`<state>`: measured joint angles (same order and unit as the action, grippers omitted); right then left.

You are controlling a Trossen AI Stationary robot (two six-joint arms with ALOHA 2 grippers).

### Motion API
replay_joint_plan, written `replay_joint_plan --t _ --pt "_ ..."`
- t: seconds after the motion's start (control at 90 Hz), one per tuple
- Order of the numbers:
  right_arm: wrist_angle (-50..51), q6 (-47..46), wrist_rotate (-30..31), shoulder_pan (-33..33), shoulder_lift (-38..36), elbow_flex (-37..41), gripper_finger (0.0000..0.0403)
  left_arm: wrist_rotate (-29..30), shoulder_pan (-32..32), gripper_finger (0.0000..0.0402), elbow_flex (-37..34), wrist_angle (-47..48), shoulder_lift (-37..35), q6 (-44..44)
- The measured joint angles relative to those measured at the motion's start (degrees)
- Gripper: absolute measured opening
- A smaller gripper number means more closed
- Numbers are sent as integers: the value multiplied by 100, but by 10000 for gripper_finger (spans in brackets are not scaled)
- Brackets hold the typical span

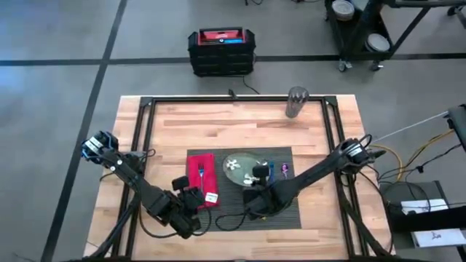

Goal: Set table place
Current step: Put the green plate on the gray tablemat to the right of the red table napkin

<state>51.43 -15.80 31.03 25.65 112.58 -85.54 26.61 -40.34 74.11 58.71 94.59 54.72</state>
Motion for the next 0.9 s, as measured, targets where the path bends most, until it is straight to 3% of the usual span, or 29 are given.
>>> replay_joint_plan --t 0.4,0.711,0.9 --pt "-371 -31 -219 -7 6 42 4 0 0 75 0 1 0 -18" --pt "-829 -99 -675 -13 29 232 49 0 2 75 0 1 0 -86" --pt "-1086 -25 -843 -21 253 240 53 0 -1 75 0 -1 0 -123"
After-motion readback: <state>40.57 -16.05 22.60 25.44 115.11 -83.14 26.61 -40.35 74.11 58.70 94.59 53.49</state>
